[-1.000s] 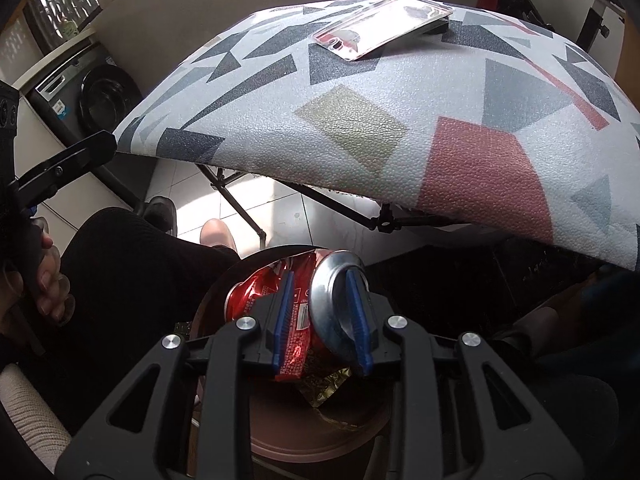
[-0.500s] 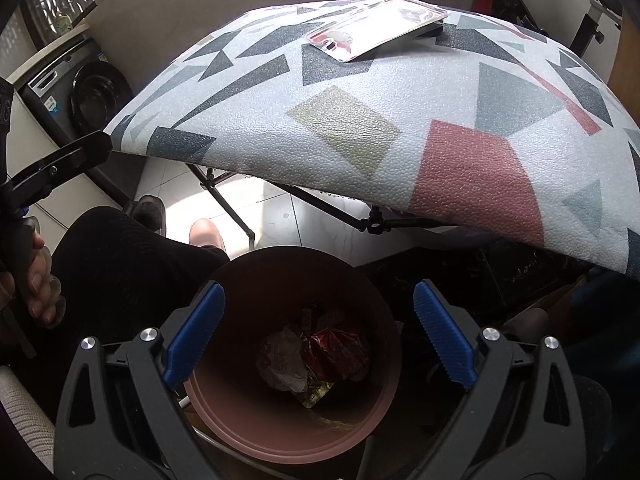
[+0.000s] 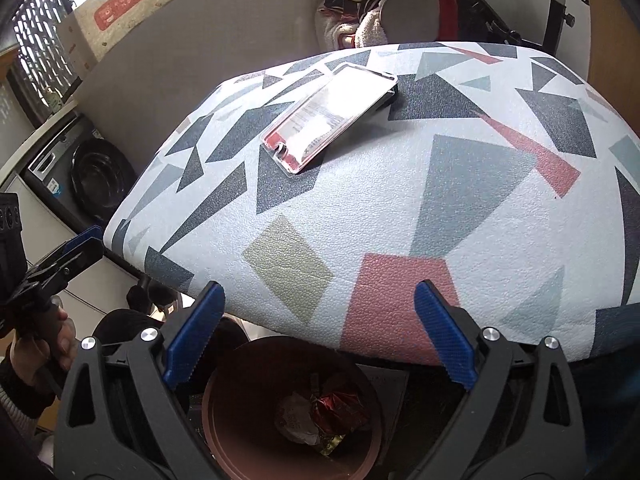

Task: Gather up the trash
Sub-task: 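Grasp the clear red-edged plastic card package with the right gripper, then grasp the black rubber ring with the left gripper while the right holds the package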

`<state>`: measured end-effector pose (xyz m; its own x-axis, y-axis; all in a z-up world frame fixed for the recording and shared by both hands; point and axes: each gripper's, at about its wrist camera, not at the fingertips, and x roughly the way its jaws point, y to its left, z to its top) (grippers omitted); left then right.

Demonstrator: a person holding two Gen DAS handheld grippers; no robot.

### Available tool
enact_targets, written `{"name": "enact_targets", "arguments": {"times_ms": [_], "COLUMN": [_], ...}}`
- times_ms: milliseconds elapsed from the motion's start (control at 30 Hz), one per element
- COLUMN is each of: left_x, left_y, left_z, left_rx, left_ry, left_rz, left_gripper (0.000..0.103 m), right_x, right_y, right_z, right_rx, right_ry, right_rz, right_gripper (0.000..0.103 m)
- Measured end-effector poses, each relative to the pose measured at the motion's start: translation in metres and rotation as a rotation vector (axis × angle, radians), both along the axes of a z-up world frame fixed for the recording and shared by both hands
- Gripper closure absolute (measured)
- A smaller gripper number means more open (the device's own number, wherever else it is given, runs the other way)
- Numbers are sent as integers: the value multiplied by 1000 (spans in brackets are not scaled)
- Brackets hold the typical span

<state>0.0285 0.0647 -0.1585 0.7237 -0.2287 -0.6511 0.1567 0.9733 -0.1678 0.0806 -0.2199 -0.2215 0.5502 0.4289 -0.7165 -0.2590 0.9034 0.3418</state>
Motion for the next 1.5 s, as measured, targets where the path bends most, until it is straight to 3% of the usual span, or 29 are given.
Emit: {"name": "enact_targets", "arguments": {"times_ms": [233, 333, 500, 600, 667, 733, 900, 1067, 1200, 1367, 1500], "left_x": [41, 53, 69, 75, 79, 83, 85, 86, 90, 110, 138], "left_y": [21, 27, 30, 30, 29, 28, 25, 25, 20, -3, -36], "left_z": [18, 16, 12, 11, 9, 6, 3, 0, 5, 10, 6], "left_rx": [-30, -38, -44, -49, -57, -61, -68, -80, -95, -122, -85], "left_ry": [-64, -64, -57, -60, -60, -57, -56, -39, -28, 13, 53], "left_rz": [56, 74, 76, 73, 70, 67, 63, 63, 47, -59, -149], "left_gripper": [7, 7, 7, 7, 7, 7, 7, 7, 7, 7, 7], "right_x": [97, 134, 179, 190, 198, 203, 194, 177, 165, 160, 152], "right_y": [-5, -3, 2, 4, 4, 5, 3, -8, -29, -59, -92], "right_z": [12, 3, -20, -29, -32, -38, -35, -5, 37, 82, 93], "right_rx": [93, 139, 222, 262, 299, 343, 396, 464, 427, 163, 62], "right_ry": [-18, 23, 107, 114, 126, 160, 125, 47, -64, -170, -198], "right_rz": [-52, -89, -168, -208, -231, -236, -230, -211, -191, -180, -236], "right_gripper": [14, 25, 31, 36, 45, 69, 77, 84, 84, 84, 84]}}
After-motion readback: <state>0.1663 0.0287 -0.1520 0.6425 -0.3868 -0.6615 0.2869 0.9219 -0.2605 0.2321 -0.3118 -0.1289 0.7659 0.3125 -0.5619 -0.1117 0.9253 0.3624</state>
